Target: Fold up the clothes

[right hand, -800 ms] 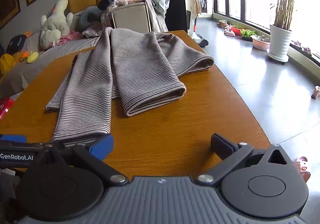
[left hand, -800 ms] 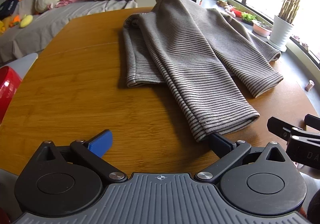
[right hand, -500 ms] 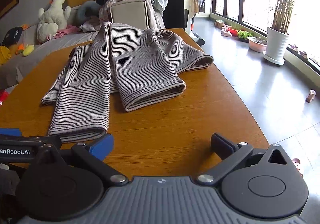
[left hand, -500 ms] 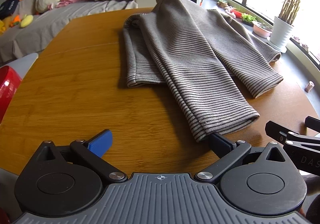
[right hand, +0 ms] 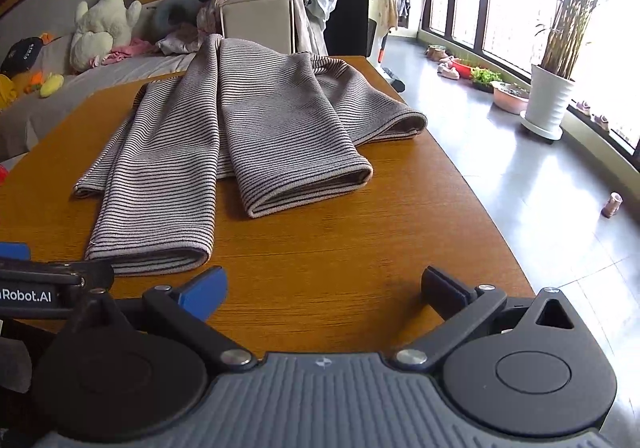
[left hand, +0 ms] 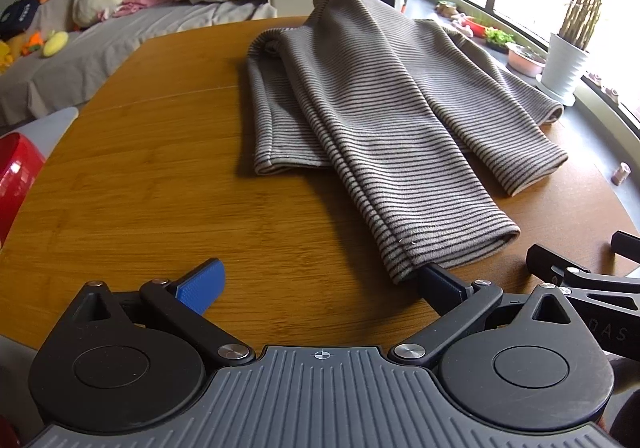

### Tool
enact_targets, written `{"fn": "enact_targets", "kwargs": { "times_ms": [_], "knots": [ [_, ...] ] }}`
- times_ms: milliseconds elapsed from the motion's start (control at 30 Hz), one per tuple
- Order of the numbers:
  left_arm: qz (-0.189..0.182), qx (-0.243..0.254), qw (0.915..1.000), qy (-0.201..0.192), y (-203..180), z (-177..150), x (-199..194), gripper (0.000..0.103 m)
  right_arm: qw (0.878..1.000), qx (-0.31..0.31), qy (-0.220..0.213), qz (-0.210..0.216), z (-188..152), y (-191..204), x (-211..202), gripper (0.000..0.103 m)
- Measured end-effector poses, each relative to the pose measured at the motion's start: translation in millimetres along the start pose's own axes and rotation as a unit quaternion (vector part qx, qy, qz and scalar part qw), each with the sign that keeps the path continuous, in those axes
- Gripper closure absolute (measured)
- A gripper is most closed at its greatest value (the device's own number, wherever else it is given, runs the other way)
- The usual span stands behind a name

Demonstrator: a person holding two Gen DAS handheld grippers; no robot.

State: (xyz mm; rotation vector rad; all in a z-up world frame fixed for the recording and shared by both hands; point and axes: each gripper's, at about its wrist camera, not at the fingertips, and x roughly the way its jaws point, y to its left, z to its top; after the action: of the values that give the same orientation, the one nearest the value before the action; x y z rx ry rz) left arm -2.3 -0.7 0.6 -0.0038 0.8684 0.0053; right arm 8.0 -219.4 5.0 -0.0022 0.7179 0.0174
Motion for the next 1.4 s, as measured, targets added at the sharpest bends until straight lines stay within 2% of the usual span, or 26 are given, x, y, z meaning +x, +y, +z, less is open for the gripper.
{"fn": "enact_targets", "kwargs": {
  "times_ms": [1400],
  "knots": [
    [0.003, 0.001, 1.0, -0.001, -0.9, -1.0, -0.4, 0.0, 1.0, -0.001, -0.02, -0.006, -8.7, 10.1, 3.1, 0.0]
  ]
}}
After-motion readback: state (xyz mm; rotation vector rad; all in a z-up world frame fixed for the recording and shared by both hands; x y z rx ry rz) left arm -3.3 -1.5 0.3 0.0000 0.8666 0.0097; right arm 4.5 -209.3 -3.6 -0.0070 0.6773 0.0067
